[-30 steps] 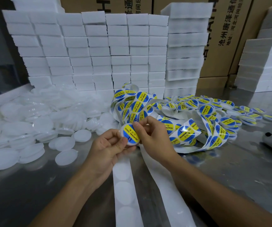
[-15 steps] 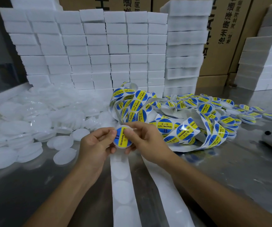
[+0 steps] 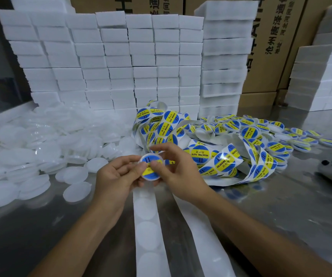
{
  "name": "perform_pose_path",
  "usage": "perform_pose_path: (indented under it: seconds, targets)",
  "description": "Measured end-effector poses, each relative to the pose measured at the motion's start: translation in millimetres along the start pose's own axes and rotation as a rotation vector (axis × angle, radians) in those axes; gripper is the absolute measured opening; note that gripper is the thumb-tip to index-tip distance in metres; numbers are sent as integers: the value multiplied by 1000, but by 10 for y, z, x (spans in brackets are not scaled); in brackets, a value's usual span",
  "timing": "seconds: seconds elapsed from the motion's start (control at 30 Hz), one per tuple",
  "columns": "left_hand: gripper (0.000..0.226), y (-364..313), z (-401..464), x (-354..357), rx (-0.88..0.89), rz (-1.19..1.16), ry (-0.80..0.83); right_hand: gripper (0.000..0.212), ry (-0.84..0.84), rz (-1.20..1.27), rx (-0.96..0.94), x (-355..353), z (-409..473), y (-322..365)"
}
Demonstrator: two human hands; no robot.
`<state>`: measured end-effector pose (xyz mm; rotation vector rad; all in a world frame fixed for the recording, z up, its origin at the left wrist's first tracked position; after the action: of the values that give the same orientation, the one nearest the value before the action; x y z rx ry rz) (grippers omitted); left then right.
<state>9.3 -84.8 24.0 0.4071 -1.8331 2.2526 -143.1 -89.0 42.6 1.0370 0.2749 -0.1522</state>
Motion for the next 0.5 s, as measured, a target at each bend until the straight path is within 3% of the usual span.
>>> perform_pose_path:
  seconds: [0.1, 0.23, 0.4, 0.5]
  targets:
    - [27, -12, 24, -78, 15, -37, -77, 40, 59, -157, -57, 65, -9, 47]
    - [25, -9, 6, -41, 45, 36, -99, 9, 19, -125, 3, -66, 35, 90]
    - [5, 94, -24, 116, 47, 179, 19, 30, -295, -32, 129, -658, 175, 55]
    - [12, 210, -55, 186, -7, 267, 106, 34, -461, -3, 245, -1115, 297, -83]
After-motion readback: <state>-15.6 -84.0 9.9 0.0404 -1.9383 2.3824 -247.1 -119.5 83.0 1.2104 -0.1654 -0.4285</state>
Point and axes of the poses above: each hand's wrist, its own z-axis towards the middle knuckle, its own x-axis out of the palm, y = z × x, the point moved 6 cm from there along z, towards the middle knuckle, and after that the axes turned 6 degrees about -z, right-handed, at the moved point
